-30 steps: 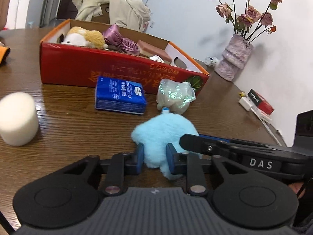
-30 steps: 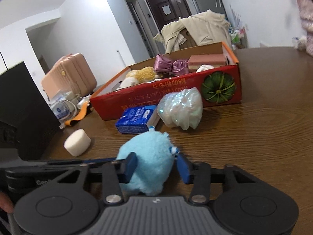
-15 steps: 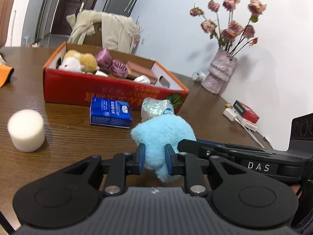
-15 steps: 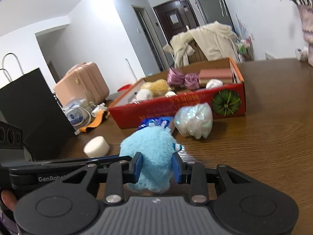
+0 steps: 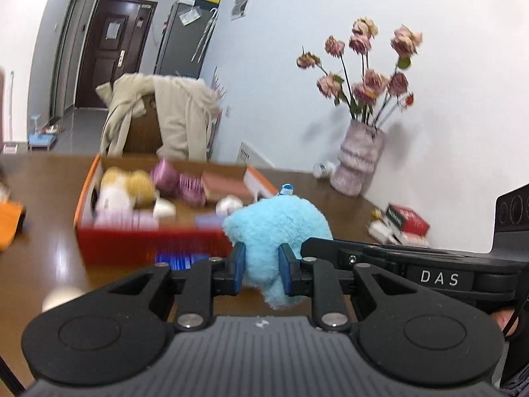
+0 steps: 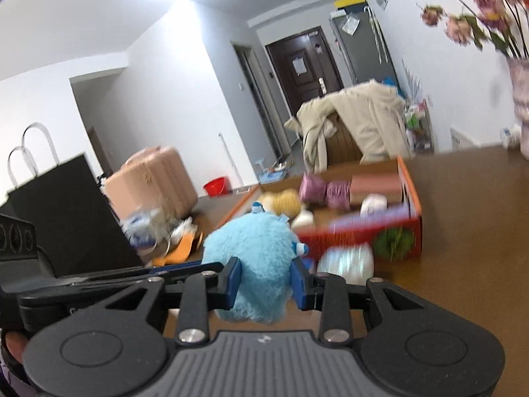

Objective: Organize soft objects
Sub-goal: 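Carry the light-blue plush with both tools over the red box, then lower the plush into the box and open both tools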

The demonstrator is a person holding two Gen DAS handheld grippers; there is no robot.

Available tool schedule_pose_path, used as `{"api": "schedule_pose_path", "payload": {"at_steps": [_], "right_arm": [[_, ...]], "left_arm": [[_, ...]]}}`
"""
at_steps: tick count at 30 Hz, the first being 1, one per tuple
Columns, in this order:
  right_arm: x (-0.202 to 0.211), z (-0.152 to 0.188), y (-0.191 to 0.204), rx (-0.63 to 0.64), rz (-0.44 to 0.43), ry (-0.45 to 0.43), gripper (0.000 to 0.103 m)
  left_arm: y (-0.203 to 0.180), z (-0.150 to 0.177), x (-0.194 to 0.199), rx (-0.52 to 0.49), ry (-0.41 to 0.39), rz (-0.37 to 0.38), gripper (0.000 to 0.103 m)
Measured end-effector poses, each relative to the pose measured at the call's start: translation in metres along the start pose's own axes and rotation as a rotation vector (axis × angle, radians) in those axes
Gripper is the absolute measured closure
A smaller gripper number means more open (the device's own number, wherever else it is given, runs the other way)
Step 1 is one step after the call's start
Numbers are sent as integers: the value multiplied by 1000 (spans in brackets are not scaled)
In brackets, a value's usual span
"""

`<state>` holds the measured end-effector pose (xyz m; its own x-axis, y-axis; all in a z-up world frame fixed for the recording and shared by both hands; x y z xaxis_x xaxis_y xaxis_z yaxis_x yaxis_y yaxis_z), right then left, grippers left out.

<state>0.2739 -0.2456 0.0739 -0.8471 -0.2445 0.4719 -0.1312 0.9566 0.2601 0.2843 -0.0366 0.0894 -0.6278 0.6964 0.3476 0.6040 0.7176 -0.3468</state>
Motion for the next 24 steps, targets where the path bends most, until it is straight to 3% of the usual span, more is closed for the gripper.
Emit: {"api": "schedule_pose_path", "payload": {"at_steps": [3,7,13,18,22,24], "right_arm": [[-43,-37,-10,-30,-1,36,71],[-120,-67,-24,-63,24,145,71],[-213,-61,-44,-145,53,328,71],[-246,-38,-43,-120,81,418,78],[-247,-35,-32,-64,78,412,78],[-247,-35,-26,-23,50,437,73]], "left_arm": [[26,-34,-32,17,18,-14,81],[75,-56,-87,99,90,-49,81],[128,-45,-143,161,213,-124,81],[141,-28,-145,166,242,-110,78],[133,-34,-125,133,203,-107,73],[128,-40,-109,115,171,-122,68]]}}
Point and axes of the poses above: each gripper's, at about its wrist camera, not at the fingertips, and x roughly against the way its jaws point, y to its left, z to its underside, the point moved 1 cm from there along -x, roughly the way its jaws point, and after that the axes turned 12 degrees about z, right-handed, at the moved point
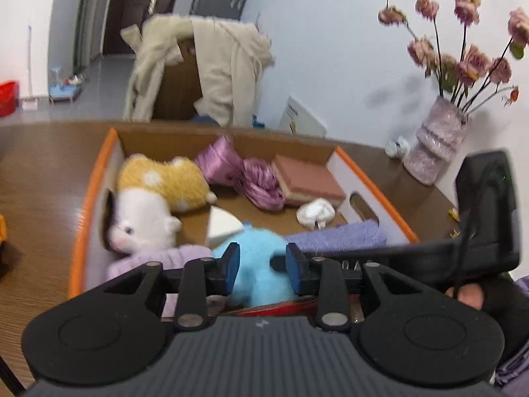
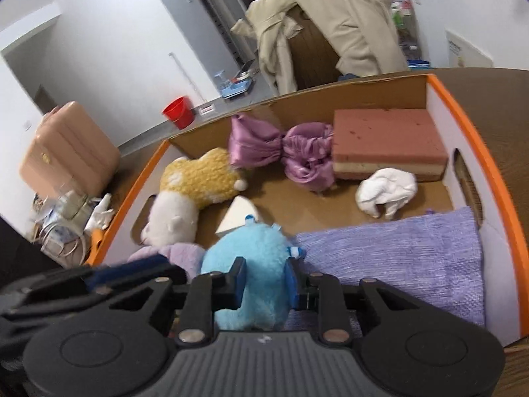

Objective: Organize soft objects
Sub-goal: 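Lower the plush into the box and open both tools, then withdraw both tools from the box back over the table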

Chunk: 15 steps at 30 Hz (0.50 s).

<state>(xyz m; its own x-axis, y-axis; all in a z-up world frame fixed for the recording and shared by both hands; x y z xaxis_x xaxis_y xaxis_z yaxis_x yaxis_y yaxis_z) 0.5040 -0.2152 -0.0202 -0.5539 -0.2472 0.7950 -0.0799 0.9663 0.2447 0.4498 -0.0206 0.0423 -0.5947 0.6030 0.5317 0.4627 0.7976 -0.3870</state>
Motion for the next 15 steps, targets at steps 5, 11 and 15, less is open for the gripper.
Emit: {"api": "schedule_pose_path", "payload": {"at_steps": [5,11,15], "right_arm": [[34,2,2,28,21,-66,71],[124,12,1,107,85,-236,56],[180,28,-1,154,138,-348,44]], "left_arm": [[-11,-10,44,-47,-79,-56,59],[-21,5,110,-107,-159,-122,51],[-27,26,148,-149,-190,-191,43]]}}
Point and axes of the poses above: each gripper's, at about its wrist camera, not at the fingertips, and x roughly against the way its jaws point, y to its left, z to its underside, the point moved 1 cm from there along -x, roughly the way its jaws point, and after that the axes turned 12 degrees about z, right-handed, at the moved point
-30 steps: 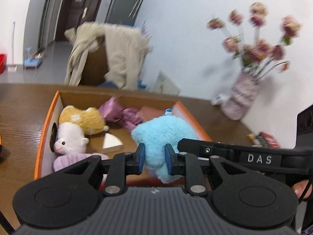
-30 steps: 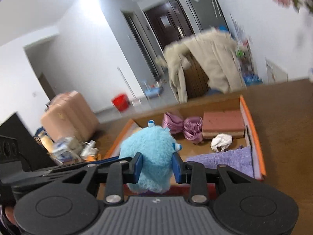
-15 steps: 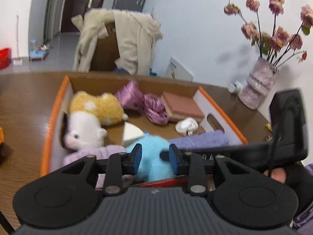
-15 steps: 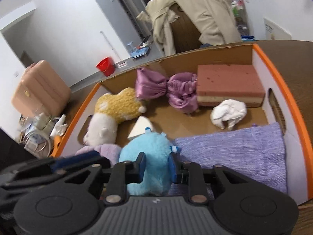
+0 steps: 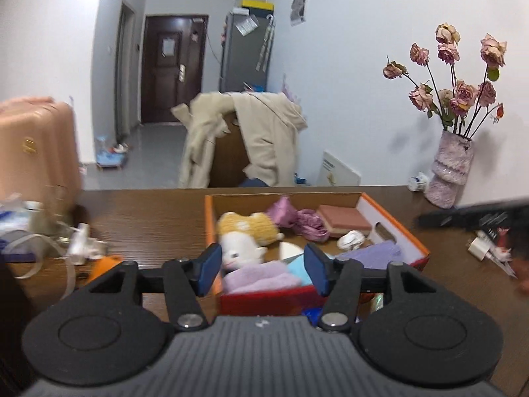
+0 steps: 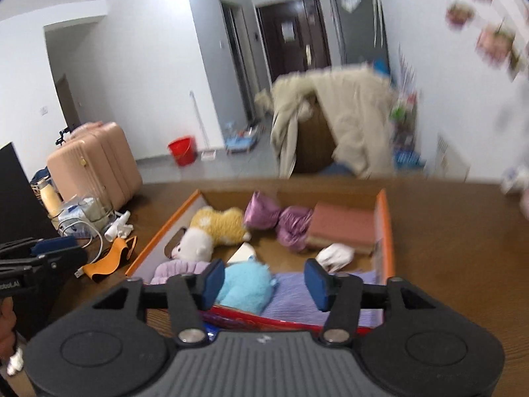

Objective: Organize soft objects
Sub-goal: 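Withdraw both tools from the box back over the table, then grasp the white foam cylinder with the left tool while the right tool grasps the clear bag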

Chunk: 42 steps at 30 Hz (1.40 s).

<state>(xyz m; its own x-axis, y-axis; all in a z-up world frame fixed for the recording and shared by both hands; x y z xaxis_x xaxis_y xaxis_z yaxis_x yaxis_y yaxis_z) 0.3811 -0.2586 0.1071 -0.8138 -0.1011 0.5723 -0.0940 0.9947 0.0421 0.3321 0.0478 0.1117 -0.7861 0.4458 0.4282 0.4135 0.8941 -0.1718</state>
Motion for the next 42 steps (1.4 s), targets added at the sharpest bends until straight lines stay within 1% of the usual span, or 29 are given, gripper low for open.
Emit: {"api": "schedule_pose_path", "payload": {"at_steps": [2,4,8,11,13,15,17,20,24,28,30,32,36,39,42], "right_arm": [[21,3,-2,-1,5,-33,42],[39,6,-1,3,-7,-54,42],[65,13,6,20,-19,-91,41],[80,25,13,29,-27,-115,39],[90,40,17,22,-39,-128,37],[98,60,23,18,-42,-144,30],[105,84,28,12,-38,-151,27],[108,117,36,0,-39,-125,27],[109,155,42,-25,-34,-78,26],[106,180,37,-85,-60,-9,26],[101,185,37,-90,-43,10,26],[97,185,37,-86,-26,13,26],[89,182,35,-99,-21,7,26],[76,176,32,-106,0,14,26],[59,168,28,-114,43,21,27]], "left_arm": [[-2,4,18,-8,-15,-16,40],[-4,5,34,-1,-34,-9,39],[-12,5,60,-5,-78,-11,36],[-19,13,75,-8,-97,-7,33],[-26,27,84,-7,-112,-17,31],[-35,48,91,-28,-125,-37,25],[-45,69,94,-51,-119,-53,25],[-54,96,97,-20,-92,-54,25],[-53,125,105,62,-70,-49,24],[-46,139,102,98,-34,-69,23],[-42,141,95,107,-14,-86,23],[-39,140,89,114,-8,-93,23],[-34,138,76,115,0,-86,23],[-26,134,57,108,19,-113,23],[-15,129,32,94,43,-152,23]]}}
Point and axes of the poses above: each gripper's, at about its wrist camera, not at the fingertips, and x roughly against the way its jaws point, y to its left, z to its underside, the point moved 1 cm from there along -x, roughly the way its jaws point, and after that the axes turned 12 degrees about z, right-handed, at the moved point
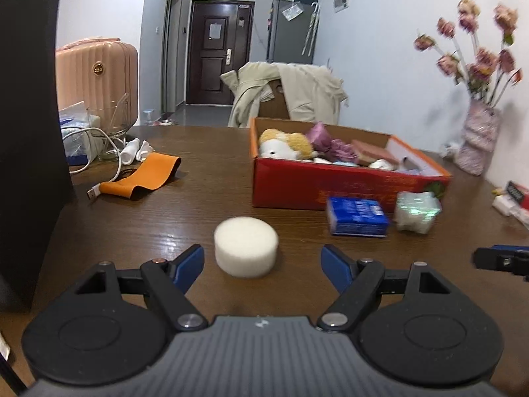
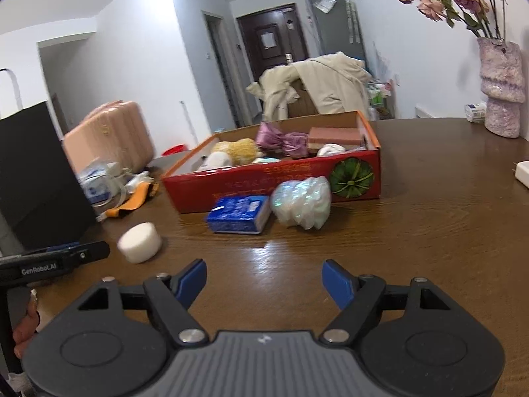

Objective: Organize soft objects
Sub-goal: 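Grasp the white foam cylinder with the left tool while the right tool grasps the clear bag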

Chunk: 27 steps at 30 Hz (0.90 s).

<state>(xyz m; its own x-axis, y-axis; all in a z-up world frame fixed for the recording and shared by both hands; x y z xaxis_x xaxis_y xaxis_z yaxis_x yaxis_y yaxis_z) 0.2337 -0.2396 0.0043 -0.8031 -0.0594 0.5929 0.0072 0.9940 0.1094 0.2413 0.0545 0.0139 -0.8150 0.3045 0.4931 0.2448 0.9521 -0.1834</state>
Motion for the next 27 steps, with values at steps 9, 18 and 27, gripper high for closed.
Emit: {"api": "schedule_pose_path", "payload": {"at_steps": [9,18,27], "right_arm": [[-61,-30,1,-3,66,8,27],[-111,-48,7,-9,79,17,38],[-123,-48,6,-4,58,16,68]], "left_arm": [[21,-9,-60,26,78,4,26],[27,-7,-78,51,96,-1,44],[26,-8,-79,50,96,4,45]]}}
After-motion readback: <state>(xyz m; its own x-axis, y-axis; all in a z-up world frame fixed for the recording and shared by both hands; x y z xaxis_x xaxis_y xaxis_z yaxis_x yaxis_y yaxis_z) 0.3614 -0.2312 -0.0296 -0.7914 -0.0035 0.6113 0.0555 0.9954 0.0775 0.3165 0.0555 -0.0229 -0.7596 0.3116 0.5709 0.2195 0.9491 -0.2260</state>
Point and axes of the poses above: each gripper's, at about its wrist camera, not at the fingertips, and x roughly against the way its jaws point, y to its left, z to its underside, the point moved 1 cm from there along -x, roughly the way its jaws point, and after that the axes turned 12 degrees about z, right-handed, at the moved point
